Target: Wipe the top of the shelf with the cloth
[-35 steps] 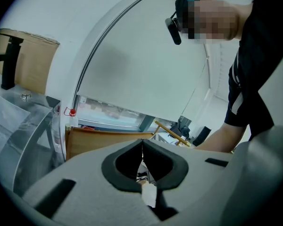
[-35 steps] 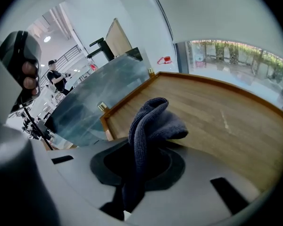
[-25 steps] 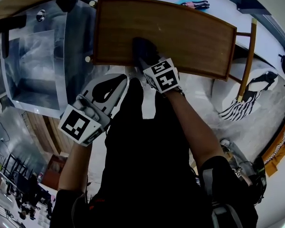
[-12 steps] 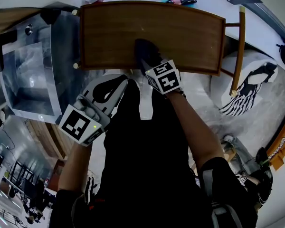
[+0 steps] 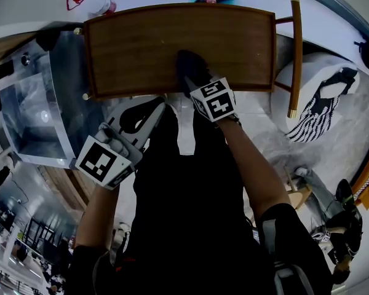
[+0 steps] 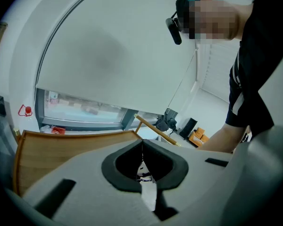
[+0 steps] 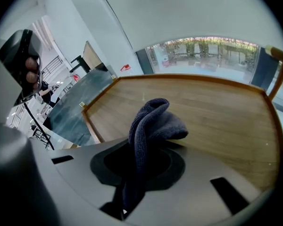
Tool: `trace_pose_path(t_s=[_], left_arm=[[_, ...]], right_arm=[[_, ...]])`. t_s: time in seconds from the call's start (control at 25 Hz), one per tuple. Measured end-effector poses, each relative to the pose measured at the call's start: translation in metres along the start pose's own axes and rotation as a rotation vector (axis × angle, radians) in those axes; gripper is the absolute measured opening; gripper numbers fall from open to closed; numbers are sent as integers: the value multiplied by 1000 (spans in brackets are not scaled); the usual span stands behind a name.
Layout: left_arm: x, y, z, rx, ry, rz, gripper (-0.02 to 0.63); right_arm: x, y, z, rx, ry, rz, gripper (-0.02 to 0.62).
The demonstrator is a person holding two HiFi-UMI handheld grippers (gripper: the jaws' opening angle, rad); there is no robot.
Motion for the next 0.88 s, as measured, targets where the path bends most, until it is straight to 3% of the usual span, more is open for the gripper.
trace_pose_path(t_s=[0.88], left_arm=[[19, -30, -81, -105, 37, -35, 20]], right_arm=[[-26, -93, 61, -102, -46, -112, 58]])
Point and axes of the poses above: the fingertips, and each gripper's own axes: z backward along the fingers, y to its left, x out of its top, the point moved 9 cm from there along z, backward along the fingers, and after that the axes turned 8 degrees about -z, right-handed, at the moved point
